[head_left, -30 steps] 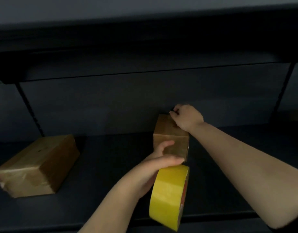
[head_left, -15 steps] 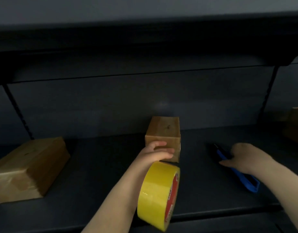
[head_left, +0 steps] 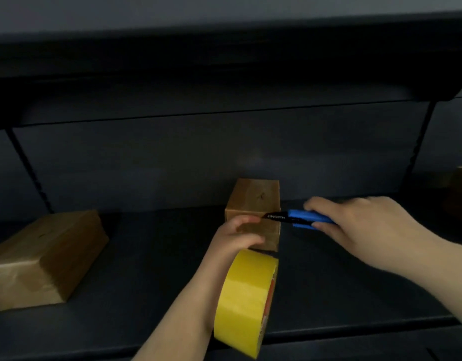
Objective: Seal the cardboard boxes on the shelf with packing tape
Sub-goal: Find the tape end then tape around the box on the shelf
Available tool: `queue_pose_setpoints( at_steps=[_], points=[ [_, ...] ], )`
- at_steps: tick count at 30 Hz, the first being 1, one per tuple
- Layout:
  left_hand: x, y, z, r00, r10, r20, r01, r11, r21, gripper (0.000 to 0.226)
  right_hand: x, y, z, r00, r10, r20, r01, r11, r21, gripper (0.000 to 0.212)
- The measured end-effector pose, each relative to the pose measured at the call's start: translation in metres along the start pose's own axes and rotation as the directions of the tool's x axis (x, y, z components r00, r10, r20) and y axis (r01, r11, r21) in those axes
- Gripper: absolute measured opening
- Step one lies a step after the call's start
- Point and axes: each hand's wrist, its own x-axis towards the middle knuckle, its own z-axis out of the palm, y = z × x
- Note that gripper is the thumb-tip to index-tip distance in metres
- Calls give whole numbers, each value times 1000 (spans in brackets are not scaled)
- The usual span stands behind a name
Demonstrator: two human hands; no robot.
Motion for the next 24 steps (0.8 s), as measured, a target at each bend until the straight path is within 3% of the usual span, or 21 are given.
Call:
queue_pose_setpoints(
  at_steps=[9, 16, 21, 24],
  points=[
    [1, 0, 0, 997, -69, -21, 66, 990, -122, 31, 13, -4, 12, 992, -115, 47, 120, 983, -138, 23],
    [1, 0, 4, 996, -71, -49, 61, 981, -182, 36, 18, 7, 22, 983, -167, 72, 176, 973, -148, 25],
    [3, 3, 7, 993, -114, 27, 117, 976, -183, 37, 15, 16, 32, 984, -152, 96, 165, 976, -143, 25],
    [-1, 8, 5, 996, -85, -5, 80, 959, -274, 34, 8, 20, 40, 967, -185, 175, 216, 960, -178, 26]
  ],
)
